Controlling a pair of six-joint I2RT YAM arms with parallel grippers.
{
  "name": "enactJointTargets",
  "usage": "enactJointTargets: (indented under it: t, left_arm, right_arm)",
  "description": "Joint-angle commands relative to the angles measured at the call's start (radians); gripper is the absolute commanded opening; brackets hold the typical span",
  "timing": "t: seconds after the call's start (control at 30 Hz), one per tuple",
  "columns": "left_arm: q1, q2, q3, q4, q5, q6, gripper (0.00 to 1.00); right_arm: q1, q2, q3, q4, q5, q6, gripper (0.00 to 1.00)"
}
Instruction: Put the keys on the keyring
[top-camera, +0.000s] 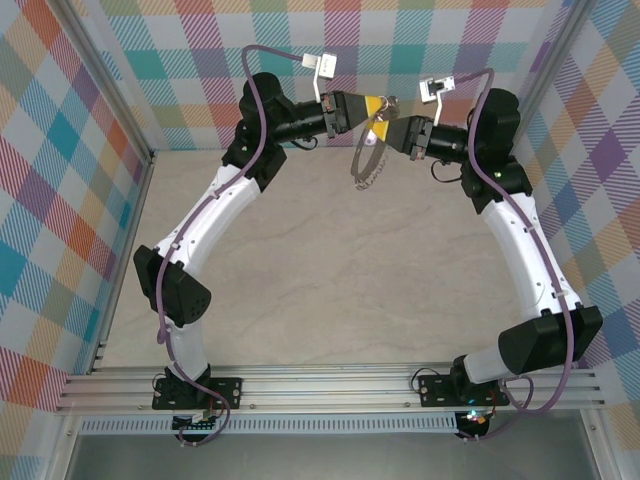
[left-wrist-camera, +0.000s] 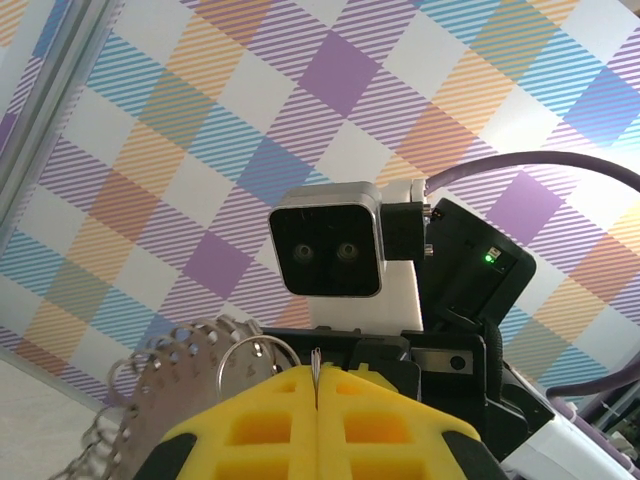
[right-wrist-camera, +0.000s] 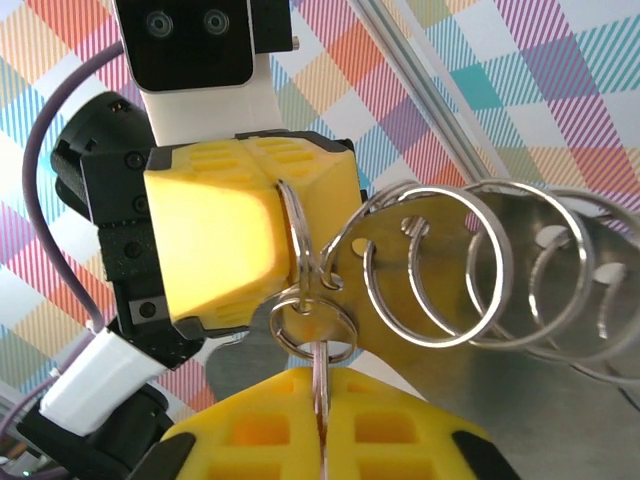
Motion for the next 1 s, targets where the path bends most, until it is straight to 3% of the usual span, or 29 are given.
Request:
enactJointTargets:
  t: [0.0, 0.4, 0.5, 0.57, 0.67, 0.97]
  left_arm:
    - [-0.002, -0.019, 0.023, 0.057, -0.024, -0.011, 0.0]
    - [-0.002, -0.036, -0.034, 0.166, -0.047, -0.086, 0.0]
    - [-0.001, -0.044, -0.053, 0.166, -0.066, -0.077, 0.0]
    - [0.002, -0.053, -0.072, 0.169, -0.088, -0.074, 0.0]
    - [0.008, -0.065, -0.11, 0.203, -0.118, -0.08, 0.0]
    - [0.015, -0.105, -0.244, 0.388, -0.184, -0.103, 0.0]
  right_arm:
    - [0.007, -0.002, 0.026, 0.015, -0.014, -0.005, 0.01]
    - [0.041, 0.041, 0.05, -0.003, 0.0, 0.013, 0.0]
    - [0.041, 0.021, 0.051, -0.057, 0.027, -0.023, 0.16]
    - [0.037, -0.001, 0.046, -0.109, 0.046, -0.053, 0.32]
    - [0.026, -0.052, 0.017, -0.161, 0.071, -0.081, 0.44]
    - [-0.007, -0.179, -0.069, -0.112, 0.243, 0.014, 0.49]
